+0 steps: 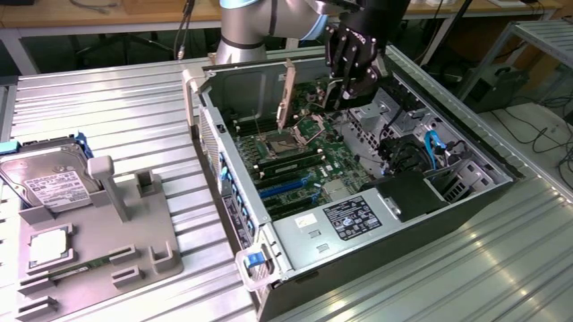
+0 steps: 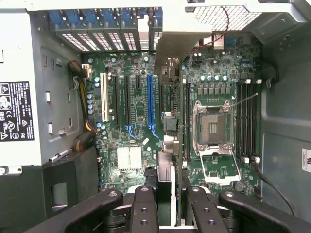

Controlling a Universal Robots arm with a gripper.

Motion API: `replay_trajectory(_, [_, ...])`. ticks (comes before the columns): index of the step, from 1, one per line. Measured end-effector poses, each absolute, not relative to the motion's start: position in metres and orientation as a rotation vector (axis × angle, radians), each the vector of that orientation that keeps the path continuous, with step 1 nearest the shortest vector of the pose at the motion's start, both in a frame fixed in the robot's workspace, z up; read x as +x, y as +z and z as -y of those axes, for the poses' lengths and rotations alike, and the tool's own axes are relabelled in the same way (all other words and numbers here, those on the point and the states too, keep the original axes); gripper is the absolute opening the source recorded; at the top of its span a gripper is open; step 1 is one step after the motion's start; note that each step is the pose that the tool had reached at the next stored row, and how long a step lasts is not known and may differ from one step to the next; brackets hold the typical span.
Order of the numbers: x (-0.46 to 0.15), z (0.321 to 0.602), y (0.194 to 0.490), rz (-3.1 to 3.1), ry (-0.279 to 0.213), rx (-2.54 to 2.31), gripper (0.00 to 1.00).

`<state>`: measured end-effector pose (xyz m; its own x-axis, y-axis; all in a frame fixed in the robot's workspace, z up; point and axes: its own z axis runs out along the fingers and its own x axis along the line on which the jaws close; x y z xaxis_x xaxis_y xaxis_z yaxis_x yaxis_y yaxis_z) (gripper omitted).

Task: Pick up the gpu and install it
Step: 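Insert the gpu into the slot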

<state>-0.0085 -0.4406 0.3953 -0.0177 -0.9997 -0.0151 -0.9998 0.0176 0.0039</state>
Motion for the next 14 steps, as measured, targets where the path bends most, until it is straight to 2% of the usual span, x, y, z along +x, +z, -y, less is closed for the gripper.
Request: replay_trajectory(14, [-0.02, 0.444, 0.378, -2.222, 0.022, -2.211, 0.28])
